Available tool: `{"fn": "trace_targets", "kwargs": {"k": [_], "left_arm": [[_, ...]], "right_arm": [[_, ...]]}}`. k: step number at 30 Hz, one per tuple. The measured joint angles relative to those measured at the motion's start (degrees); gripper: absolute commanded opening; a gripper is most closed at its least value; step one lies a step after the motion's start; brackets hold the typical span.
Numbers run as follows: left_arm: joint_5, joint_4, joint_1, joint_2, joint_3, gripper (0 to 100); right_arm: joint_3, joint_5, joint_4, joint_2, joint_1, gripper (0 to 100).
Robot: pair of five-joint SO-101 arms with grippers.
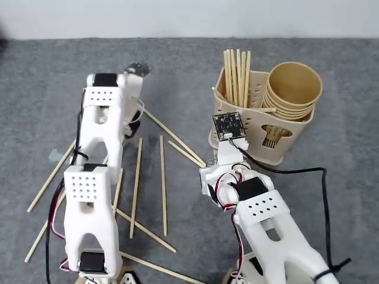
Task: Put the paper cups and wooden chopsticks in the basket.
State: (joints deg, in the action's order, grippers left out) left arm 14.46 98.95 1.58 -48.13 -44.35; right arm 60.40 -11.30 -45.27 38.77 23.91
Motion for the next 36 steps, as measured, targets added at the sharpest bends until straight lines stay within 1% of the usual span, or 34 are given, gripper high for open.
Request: {"fn": "trace_targets", "kwargs": {"k": [5, 8, 18, 22, 30, 33, 36], "left_arm": [[0.18, 0.00, 0.00, 9.76, -0.09, 1], [0.18, 0.26, -1.14, 15.47, -0.09, 1], [0.26, 0.70, -10.81, 31.82, -0.09, 1], [0.26, -1.14, -14.07, 36.57, -2.81, 1], [-5.89, -10.02, -19.69, 39.12, -13.27, 1], [-9.49, -15.47, -22.24, 39.12, -15.91, 1], [-14.86, -23.30, -23.56, 39.12, -17.05, 1]], "right_arm": [[0.00, 0.00, 0.00, 0.00, 0.00, 0.9], [0.00, 0.00, 0.00, 0.00, 0.00, 0.9], [0.97, 0.00, 0.00, 0.00, 0.00, 1.0], [1.14, 0.00, 0.00, 0.00, 0.00, 0.9], [1.14, 0.00, 0.00, 0.00, 0.00, 0.9], [1.14, 0.00, 0.00, 0.00, 0.00, 0.9], [1.14, 0.00, 0.00, 0.00, 0.00, 0.9]]}}
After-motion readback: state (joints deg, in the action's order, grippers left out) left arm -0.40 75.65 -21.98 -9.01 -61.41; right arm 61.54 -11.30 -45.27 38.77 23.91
